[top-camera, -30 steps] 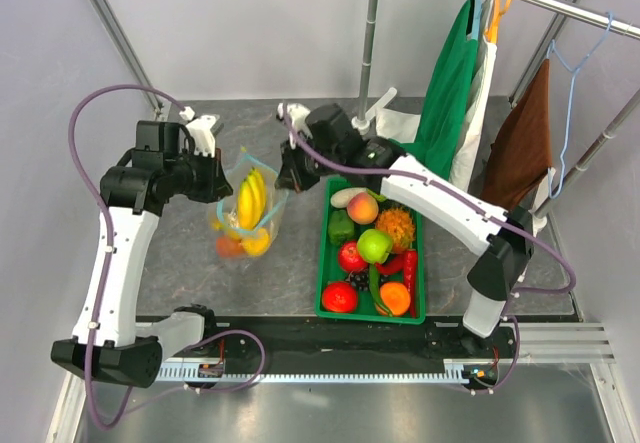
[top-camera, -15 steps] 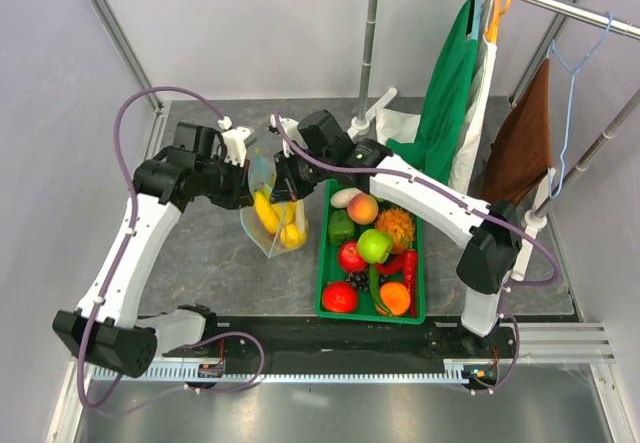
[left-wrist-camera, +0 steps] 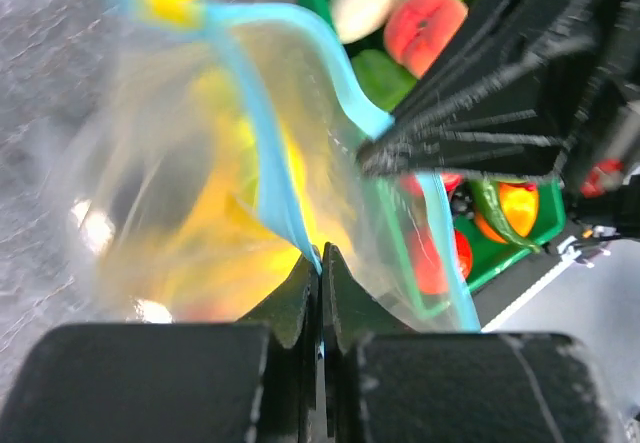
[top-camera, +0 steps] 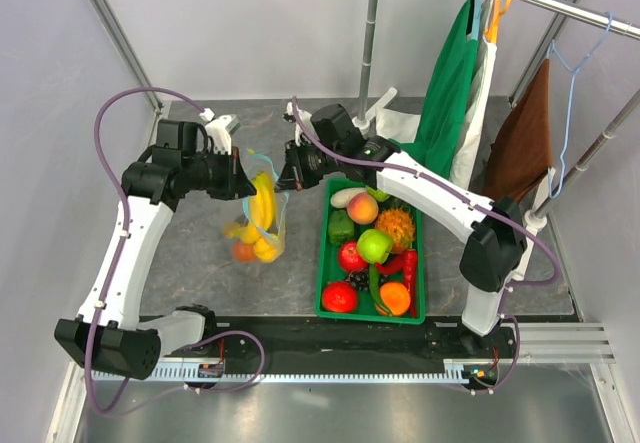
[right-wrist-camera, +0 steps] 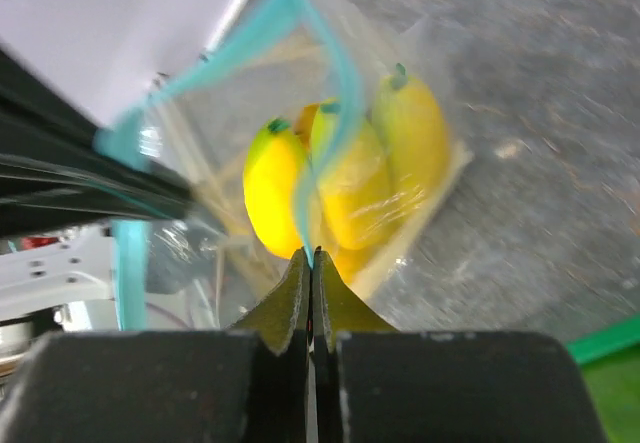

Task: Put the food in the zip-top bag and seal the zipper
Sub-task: Adjust the zipper food storage bag at the center of the board.

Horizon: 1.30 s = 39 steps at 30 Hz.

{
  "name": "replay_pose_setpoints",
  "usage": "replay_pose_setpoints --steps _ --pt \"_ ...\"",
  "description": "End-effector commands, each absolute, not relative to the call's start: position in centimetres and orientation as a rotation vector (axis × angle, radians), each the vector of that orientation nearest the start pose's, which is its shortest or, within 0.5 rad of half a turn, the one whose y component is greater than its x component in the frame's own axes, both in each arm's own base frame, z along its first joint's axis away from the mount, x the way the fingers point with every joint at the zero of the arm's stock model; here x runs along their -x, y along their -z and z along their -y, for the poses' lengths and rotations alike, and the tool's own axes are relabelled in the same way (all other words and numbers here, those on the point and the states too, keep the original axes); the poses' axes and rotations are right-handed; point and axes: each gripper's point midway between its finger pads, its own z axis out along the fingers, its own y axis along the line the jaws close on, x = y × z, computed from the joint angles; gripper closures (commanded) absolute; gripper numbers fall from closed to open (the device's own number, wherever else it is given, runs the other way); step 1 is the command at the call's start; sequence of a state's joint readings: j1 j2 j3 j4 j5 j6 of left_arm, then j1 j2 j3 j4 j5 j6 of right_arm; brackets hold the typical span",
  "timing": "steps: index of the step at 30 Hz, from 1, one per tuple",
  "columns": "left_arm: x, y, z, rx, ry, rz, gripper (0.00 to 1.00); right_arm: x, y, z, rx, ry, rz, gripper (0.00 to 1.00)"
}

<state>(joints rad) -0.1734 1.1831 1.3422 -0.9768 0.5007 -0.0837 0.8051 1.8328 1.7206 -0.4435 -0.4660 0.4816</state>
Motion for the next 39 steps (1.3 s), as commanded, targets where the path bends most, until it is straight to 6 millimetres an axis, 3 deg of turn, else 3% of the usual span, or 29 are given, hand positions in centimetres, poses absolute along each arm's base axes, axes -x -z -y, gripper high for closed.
replay_pose_setpoints --steps 1,2,3,6,9,10,12,15,17,20,22,24,25,29,31,34,37,39 --pt "-26.0 -24.8 12.4 -0.349 0.645 -2.402 0.98 -28.2 -22.3 -41.9 0.713 -1.117 -2.275 1.0" --pt "-25.4 -22.7 12.5 -0.343 0.666 -2.48 0.98 -28.2 -21.2 -41.6 0.746 -1.095 -2.29 1.0" --pt "-25.3 -22.0 12.4 -0.343 0.668 -2.502 0.98 -28.3 -20.6 -41.5 0.759 -1.076 -2.299 1.0" --pt "-25.2 -22.3 12.5 -0.336 0.678 -2.468 0.98 -29.3 -20.2 -40.5 0.763 -0.989 -2.291 1.0" --pt "-25.2 -23.3 13.0 -0.34 0.707 -2.412 0.98 -30.3 -22.0 -39.6 0.767 -0.941 -2.233 1.0" --pt "-25.3 -23.6 13.2 -0.341 0.72 -2.404 0.98 -30.6 -23.4 -39.5 0.763 -0.937 -2.195 1.0" --pt "-25.7 -23.7 13.5 -0.319 0.747 -2.405 0.98 -31.2 -24.5 -39.2 0.778 -0.908 -2.149 0.96" --pt "-26.4 -23.4 14.2 -0.292 0.796 -2.423 0.98 -31.4 -26.0 -39.3 0.804 -0.904 -2.105 1.0" --pt "-26.9 -25.9 14.8 -0.326 0.835 -2.358 0.98 -30.8 -27.2 -39.9 0.81 -0.979 -2.111 1.0" --pt "-26.0 -30.2 15.2 -0.391 0.856 -2.229 0.98 -28.1 -29.9 -41.3 0.806 -1.216 -2.093 1.0" --pt "-24.8 -31.6 14.8 -0.405 0.842 -2.214 0.98 -26.4 -31.2 -41.6 0.79 -1.34 -2.097 1.0" --pt "-23.8 -31.3 14.7 -0.405 0.845 -2.254 0.98 -25.8 -31.7 -41.8 0.784 -1.388 -2.094 1.0" --pt "-22.7 -30.7 14.6 -0.4 0.864 -2.308 0.98 -25.7 -31.7 -41.8 0.78 -1.4 -2.104 1.0" --pt "-22.0 -29.5 14.0 -0.391 0.83 -2.344 0.98 -26.3 -29.9 -42.0 0.801 -1.367 -2.136 1.0" --pt "-22.1 -29.0 13.7 -0.378 0.809 -2.365 0.98 -26.9 -28.4 -42.3 0.798 -1.342 -2.169 1.0" --pt "-23.6 -26.7 12.7 -0.331 0.713 -2.436 0.98 -28.3 -25.7 -41.9 0.812 -1.219 -2.211 1.0" --pt "-24.8 -25.1 12.4 -0.334 0.674 -2.462 0.98 -30.0 -24.2 -40.8 0.821 -1.084 -2.215 0.87" --pt "-25.3 -24.5 12.7 -0.337 0.692 -2.467 0.98 -30.7 -24.4 -40.1 0.841 -1.029 -2.187 0.66"
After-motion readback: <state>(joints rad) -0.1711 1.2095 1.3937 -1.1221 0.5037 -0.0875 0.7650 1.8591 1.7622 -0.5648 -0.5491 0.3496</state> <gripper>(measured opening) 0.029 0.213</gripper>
